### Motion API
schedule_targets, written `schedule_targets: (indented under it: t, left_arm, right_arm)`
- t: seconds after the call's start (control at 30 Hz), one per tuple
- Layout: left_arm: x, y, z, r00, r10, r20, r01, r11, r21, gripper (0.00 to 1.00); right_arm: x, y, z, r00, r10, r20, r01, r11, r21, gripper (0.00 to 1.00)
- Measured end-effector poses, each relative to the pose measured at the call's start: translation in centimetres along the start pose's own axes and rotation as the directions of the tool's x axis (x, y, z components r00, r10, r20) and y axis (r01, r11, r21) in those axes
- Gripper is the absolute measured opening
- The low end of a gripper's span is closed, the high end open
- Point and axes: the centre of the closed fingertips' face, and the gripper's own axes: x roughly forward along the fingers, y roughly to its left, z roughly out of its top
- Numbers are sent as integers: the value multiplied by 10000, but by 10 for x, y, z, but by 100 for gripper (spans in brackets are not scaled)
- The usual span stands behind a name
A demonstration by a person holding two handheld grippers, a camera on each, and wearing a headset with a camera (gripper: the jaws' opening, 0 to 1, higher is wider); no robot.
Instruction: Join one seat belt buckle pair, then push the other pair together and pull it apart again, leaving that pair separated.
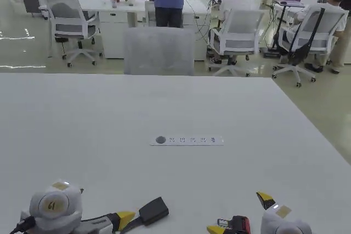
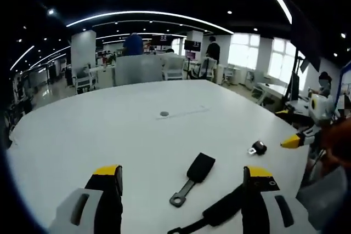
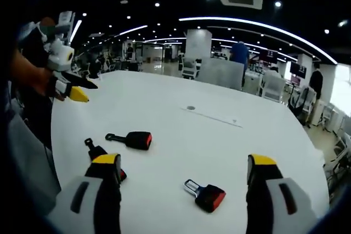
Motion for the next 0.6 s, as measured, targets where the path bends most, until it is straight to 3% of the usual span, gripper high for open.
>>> schedule_targets:
  t: [0.07, 0.33, 0.4, 0.6]
  left_arm:
    - [-9, -4, -6, 10000, -49, -5, 49, 9986, 519, 94]
    - [-39, -5, -22, 9999, -79, 126, 80, 10000, -24, 95]
    - [-44, -6, -29, 10000, 13, -18, -12, 9999, 139, 96]
    - [-60, -8, -42, 9999, -155, 55, 154, 9999, 65, 99]
  right_arm:
    - [-6, 7, 2, 9999, 73, 96, -72, 9999, -115, 97]
    - [-26, 26, -8, 9998, 161, 70, -160, 9998, -101, 99]
    - [-31, 27, -12, 9999, 142, 74, -142, 9999, -36, 99]
    - [-47, 26, -25, 9999, 98, -43, -98, 9999, 120, 100]
